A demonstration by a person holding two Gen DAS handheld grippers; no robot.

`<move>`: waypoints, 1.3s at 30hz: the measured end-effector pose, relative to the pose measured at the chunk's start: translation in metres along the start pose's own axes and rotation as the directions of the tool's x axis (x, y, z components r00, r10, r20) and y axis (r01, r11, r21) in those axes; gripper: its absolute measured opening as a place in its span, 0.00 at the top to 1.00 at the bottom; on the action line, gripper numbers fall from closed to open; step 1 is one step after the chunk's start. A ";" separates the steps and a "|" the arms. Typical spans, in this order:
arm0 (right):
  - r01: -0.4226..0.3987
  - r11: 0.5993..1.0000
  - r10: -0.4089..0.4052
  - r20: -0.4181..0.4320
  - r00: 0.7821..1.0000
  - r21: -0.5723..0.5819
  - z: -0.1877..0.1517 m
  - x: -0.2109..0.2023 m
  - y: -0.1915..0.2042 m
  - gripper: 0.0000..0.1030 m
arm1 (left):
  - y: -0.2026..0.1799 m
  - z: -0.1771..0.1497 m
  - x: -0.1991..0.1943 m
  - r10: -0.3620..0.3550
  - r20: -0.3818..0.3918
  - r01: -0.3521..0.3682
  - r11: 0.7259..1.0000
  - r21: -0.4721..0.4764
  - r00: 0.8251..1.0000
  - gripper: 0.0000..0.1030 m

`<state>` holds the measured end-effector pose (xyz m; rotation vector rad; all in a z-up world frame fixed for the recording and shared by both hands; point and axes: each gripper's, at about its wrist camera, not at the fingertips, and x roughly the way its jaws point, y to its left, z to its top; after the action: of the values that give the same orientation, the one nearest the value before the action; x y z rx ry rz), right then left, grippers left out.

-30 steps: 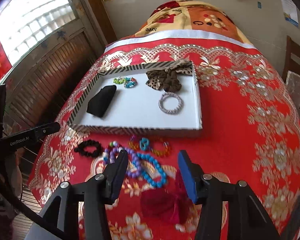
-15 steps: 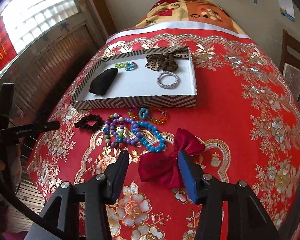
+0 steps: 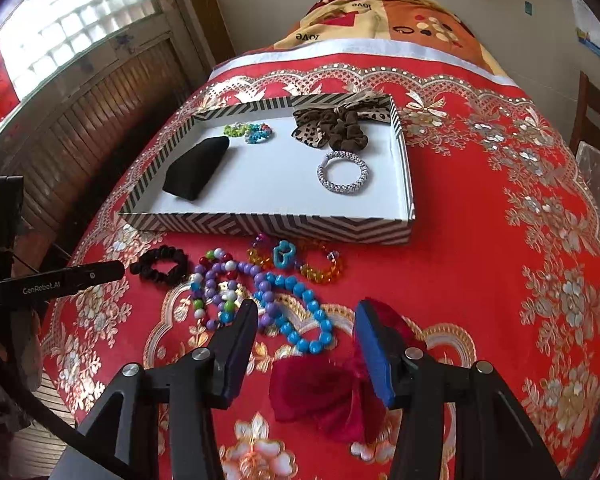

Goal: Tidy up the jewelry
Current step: 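Move left gripper to the black scrunchie while right nears the amber bead bracelet, then grasp black scrunchie with left gripper while right grasps the amber bead bracelet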

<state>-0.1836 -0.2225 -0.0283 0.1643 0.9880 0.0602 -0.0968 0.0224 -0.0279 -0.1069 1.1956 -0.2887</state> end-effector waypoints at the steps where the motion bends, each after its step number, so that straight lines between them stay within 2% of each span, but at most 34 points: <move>1: 0.000 1.000 0.000 -0.003 1.000 0.002 0.004 0.005 -0.001 0.53 | -0.001 0.003 0.003 0.009 0.001 -0.009 1.000 0.003 1.000 0.46; 7: 0.025 1.000 -0.025 -0.030 0.999 0.003 0.022 0.031 -0.009 0.53 | -0.010 0.015 0.024 0.079 -0.024 -0.077 0.995 0.057 0.997 0.46; 12: 0.059 0.998 -0.060 -0.077 0.995 -0.007 0.031 0.061 -0.018 0.63 | -0.012 0.014 0.038 0.108 -0.054 -0.103 0.991 0.087 0.993 0.46; 15: 0.044 0.999 -0.044 -0.078 0.996 -0.002 0.032 0.071 -0.023 0.70 | -0.015 0.012 0.040 0.115 -0.041 -0.110 0.988 0.106 0.993 0.46; 17: 0.067 0.997 -0.071 -0.081 0.994 -0.040 0.032 0.073 -0.020 0.74 | -0.017 0.010 0.041 0.116 -0.038 -0.111 0.987 0.114 0.993 0.48; 18: 0.070 0.996 -0.074 -0.087 0.993 -0.051 0.031 0.074 -0.018 0.75 | -0.017 0.009 0.041 0.112 -0.031 -0.108 0.987 0.120 0.993 0.50; 19: 0.070 0.994 -0.076 -0.086 0.993 -0.079 0.030 0.073 -0.015 0.83 | -0.018 0.009 0.040 0.120 -0.022 -0.116 0.985 0.128 0.993 0.61; 20: 0.072 0.993 -0.080 -0.084 0.993 -0.098 0.028 0.073 -0.012 0.90 | -0.019 0.008 0.040 0.129 -0.016 -0.126 0.983 0.136 0.991 0.77; 22: 0.093 0.987 -0.104 -0.074 0.992 -0.134 0.026 0.073 -0.008 0.91 | -0.017 0.011 0.040 0.110 -0.032 -0.105 0.986 0.129 0.993 0.89; 25: 0.059 0.993 -0.066 -0.058 0.996 -0.104 0.030 0.063 -0.012 0.92 | -0.012 0.013 0.034 0.049 -0.051 -0.044 0.995 0.093 0.998 0.91; 29: 0.025 0.995 -0.024 0.012 1.000 -0.095 0.037 0.030 -0.008 0.92 | -0.011 0.016 0.017 0.032 -0.022 -0.030 0.996 0.084 0.999 0.92; 39: 0.036 0.991 -0.018 0.137 0.990 -0.128 0.055 -0.033 0.008 0.92 | -0.018 0.025 -0.032 -0.028 0.063 0.023 0.996 0.088 0.998 0.92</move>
<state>-0.1556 -0.2247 0.0305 0.0342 0.8480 0.0874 -0.0870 0.0123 0.0139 -0.0548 1.1173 -0.3572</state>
